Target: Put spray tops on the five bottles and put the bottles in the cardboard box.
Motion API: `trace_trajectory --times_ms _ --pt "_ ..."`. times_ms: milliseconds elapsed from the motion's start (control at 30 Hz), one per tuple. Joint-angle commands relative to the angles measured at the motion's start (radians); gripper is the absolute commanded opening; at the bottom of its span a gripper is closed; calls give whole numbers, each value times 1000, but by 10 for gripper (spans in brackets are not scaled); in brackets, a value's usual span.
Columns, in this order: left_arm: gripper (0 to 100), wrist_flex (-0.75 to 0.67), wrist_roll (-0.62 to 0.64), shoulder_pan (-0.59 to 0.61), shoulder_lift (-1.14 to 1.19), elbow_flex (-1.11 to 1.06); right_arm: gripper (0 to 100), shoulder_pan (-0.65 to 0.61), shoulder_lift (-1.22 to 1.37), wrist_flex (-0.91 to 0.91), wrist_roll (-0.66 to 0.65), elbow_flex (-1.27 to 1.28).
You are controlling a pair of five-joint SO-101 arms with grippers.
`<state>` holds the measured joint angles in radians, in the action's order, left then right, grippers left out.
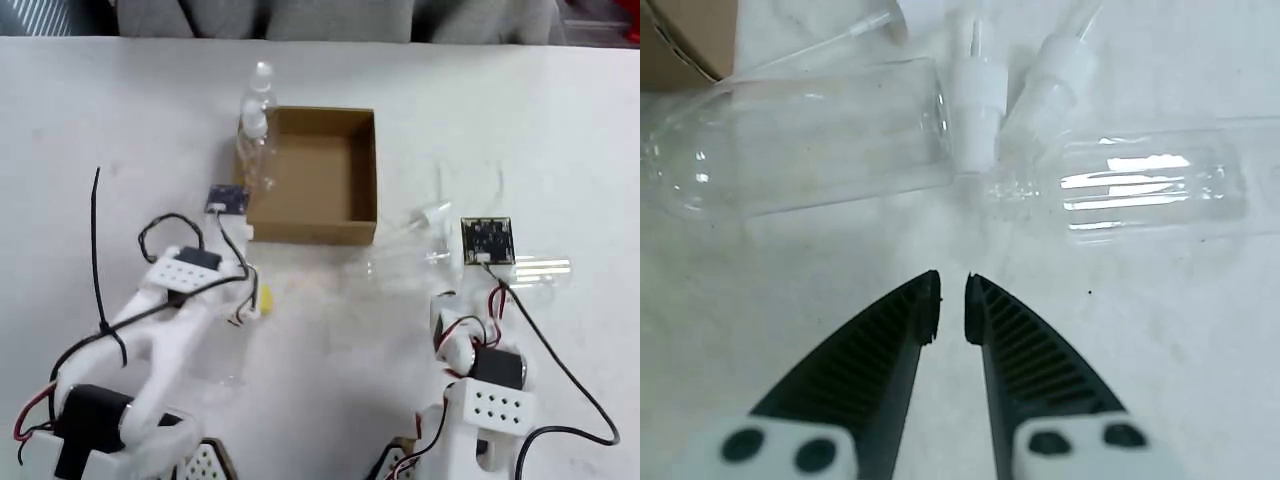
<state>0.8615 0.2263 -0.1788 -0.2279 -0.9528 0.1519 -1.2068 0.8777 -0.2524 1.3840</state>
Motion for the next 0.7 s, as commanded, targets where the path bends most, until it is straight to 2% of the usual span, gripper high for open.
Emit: trace_trajectory --times_ms 0,200,400,500,667 --pt "44 -15 -29 -13 -7 49 34 -10 -12 -25 -9 -6" --pt "24 -18 -32 50 -8 95 34 -10 -12 -25 -9 -5" --pt "27 -21 -32 268 -7 172 35 -12 -12 -24 -11 -5" --pt "27 -86 -32 354 -4 163 35 -45 -5 -19 -44 -3" --pt "24 -203 -28 429 -4 126 35 -107 -15 -25 -72 17"
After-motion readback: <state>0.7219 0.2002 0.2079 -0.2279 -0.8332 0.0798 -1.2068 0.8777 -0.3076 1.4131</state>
